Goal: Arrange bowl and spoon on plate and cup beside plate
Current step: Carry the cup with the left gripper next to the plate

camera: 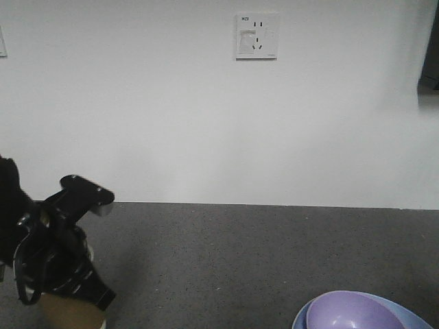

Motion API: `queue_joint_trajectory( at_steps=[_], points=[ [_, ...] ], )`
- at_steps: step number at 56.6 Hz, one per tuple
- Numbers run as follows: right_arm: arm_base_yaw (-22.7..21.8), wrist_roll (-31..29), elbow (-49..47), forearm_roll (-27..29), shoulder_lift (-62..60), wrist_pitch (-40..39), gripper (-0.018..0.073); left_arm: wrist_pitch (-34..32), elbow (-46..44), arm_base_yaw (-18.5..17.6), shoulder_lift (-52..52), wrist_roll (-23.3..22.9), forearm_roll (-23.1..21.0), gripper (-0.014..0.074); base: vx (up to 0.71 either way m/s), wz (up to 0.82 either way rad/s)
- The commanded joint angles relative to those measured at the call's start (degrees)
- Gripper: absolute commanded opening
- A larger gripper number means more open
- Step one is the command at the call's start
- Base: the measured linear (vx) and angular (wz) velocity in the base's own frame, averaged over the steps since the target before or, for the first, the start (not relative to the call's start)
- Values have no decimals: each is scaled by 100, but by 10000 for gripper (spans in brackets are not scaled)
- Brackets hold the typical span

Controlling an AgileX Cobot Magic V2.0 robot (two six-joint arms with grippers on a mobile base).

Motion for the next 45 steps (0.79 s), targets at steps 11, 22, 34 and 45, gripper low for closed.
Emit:
queue_joint_trajectory(
  at_steps=[11,22,34,45],
  points=[
    [-4,-17,-173,-8,29,-425,-9,166,-1670,-1168,424,35,-114,-6,0,0],
    [-4,-17,-173,-8,29,-414,-9,493,-2678,-1880,1335,35,-54,-6,0,0],
    [-4,-17,-173,-8,29,-414,-9,605,-3266,-2281,2062,35,-54,-4,0,0],
    [-4,-17,-173,-8,29,-414,-9,625,-3330,-2383,2410,30,-67,-4,0,0]
  ],
)
